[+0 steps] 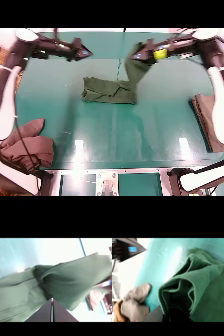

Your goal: Fold the shirts.

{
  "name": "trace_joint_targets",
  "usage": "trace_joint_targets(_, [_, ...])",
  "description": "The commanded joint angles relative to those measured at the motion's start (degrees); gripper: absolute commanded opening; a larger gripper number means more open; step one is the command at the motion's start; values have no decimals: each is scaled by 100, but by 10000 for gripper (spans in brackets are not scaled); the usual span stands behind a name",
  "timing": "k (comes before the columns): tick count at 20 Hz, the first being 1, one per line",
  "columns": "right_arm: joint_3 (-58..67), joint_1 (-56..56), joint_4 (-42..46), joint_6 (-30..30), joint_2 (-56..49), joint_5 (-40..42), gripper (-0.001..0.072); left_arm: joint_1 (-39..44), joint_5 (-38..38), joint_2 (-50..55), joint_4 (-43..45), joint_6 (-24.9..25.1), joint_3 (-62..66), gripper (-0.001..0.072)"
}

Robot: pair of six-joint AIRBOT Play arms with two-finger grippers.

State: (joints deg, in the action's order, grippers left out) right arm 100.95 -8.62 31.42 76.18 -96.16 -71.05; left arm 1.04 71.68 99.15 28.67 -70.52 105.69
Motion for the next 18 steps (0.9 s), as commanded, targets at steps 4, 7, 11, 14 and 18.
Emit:
trace_joint_targets(4, [-619,-2616,-20,33,-1086,4306,386,-964,907,-260,184,407,0,28])
trace_joint_targets(7, [-619,-2957,70,31,-1475,4710,463,-997,1119,-260,234,509,0,28])
trace_joint_targets(11, [-619,-1825,439,33,-955,3095,462,-997,1211,-260,243,717,0,28])
trace_joint_targets(14, [-621,-511,446,48,-577,1552,463,-997,1222,-260,258,719,0,28])
trace_joint_targets(18, [-949,907,925,446,-531,452,540,-997,1217,-260,260,715,0,28])
